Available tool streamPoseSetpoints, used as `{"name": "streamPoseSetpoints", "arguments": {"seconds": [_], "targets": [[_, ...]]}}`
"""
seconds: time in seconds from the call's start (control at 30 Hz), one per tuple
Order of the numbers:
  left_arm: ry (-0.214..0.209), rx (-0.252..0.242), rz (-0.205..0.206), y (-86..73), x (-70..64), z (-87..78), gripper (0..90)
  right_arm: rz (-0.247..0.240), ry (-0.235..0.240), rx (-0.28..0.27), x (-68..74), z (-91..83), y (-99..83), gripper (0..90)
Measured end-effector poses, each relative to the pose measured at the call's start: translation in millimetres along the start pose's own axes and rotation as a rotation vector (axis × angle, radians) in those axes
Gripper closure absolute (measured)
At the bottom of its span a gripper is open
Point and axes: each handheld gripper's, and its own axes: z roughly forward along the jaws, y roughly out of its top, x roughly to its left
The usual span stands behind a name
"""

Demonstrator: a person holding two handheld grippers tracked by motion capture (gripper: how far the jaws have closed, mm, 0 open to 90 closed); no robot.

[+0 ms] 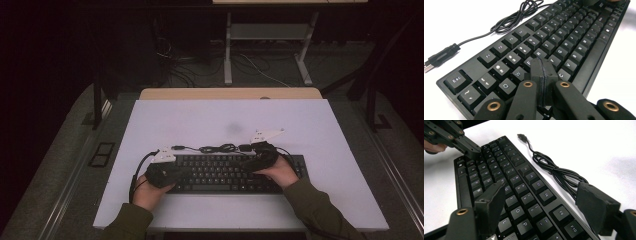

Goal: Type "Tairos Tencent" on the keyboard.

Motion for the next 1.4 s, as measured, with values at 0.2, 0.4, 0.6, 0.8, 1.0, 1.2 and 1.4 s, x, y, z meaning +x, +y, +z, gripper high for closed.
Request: {"name": "streamPoseSetpoints", "arguments": {"seconds": [0.2, 0.4, 0.6, 0.8, 1.0, 1.2, 1.4], "targets": [[-0.018, -0.01, 0.009, 2.3, -3.6, -2.4, 89.5, -0.001, -0.003, 0.001, -0.4, 0.4, -0.4, 21.8], [-0.042, -0.009, 0.013, 4.0, -6.7, -2.1, 89.5, -0.001, -0.008, -0.001, -1.2, -0.1, -0.6, 20.6], [-0.059, -0.008, 0.019, 5.2, -10.0, -0.6, 89.5, -0.005, -0.004, 0.001, -0.9, 0.9, -1.0, 18.0], [-0.091, -0.007, 0.024, 6.4, -13.6, 2.1, 89.5, -0.008, -0.012, 0.0, -1.6, 1.3, -1.2, 16.4], [-0.125, -0.007, 0.033, 7.9, -19.4, 6.7, 89.5, -0.009, -0.013, -0.002, -1.2, 1.7, -1.3, 16.4], [-0.154, 0.007, 0.05, 8.6, -23.8, 11.2, 89.5, -0.008, -0.012, -0.004, -1.9, 1.8, -1.8, 16.4], [-0.176, 0.018, 0.059, 8.4, -28.1, 17.0, 89.5, -0.009, -0.013, 0.0, -1.2, 2.7, -2.0, 16.4]]}}
